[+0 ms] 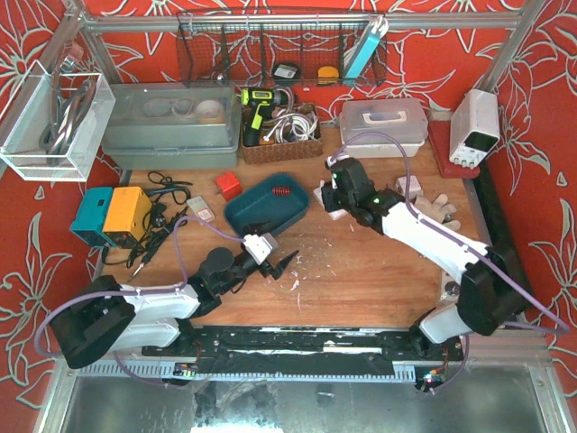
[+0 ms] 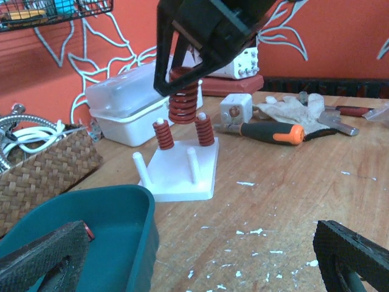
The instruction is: Install the large spring
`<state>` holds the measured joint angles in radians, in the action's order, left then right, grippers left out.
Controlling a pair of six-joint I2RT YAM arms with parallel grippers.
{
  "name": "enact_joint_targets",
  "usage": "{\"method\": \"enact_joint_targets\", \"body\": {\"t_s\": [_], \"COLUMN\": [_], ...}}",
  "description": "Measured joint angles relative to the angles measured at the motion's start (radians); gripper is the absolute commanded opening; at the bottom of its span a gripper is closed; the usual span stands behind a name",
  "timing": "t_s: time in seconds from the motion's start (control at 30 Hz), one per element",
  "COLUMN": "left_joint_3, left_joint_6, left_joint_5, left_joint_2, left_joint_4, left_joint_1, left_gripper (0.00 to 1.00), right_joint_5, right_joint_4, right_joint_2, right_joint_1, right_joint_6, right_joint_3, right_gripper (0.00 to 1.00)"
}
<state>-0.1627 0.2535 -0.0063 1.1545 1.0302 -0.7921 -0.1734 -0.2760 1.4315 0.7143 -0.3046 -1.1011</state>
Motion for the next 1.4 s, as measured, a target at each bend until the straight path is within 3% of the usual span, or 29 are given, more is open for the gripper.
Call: {"method": "enact_joint_targets", "body": {"t_s": [0.23,0.57,1.33,1.4], "left_joint_3": [-0.006,-0.006,-0.006,-0.006], "left_joint_6": [-0.004,-0.012,-0.019,-0.019], "left_joint_5": [-0.001,-0.032,-0.061,-0.061], "left_joint_2": [0.000,-0.005,-0.018,-0.019], "left_joint_4": [-0.005,-0.005,-0.006,-0.006], "left_joint_1": [0.000,0.000,0.000,0.000], "left_gripper": [1.00,1.00,1.00,1.00], "right_joint_5": [-0.010,-0.005,0.001,0.003], "right_joint_4": [0.003,-0.010,-0.040,-0.040], "right_joint_2": [0.208,0.391,0.543,0.552], "right_joint_1": [-0.096,-0.106,-0.118,-0.121], "right_joint_6": [0.025,0.056,0.058,0.056], "right_joint_3": [-0.149,-0.348,-0.422,-0.422], "right_gripper": [0.00,0.00,0.00,0.07]}}
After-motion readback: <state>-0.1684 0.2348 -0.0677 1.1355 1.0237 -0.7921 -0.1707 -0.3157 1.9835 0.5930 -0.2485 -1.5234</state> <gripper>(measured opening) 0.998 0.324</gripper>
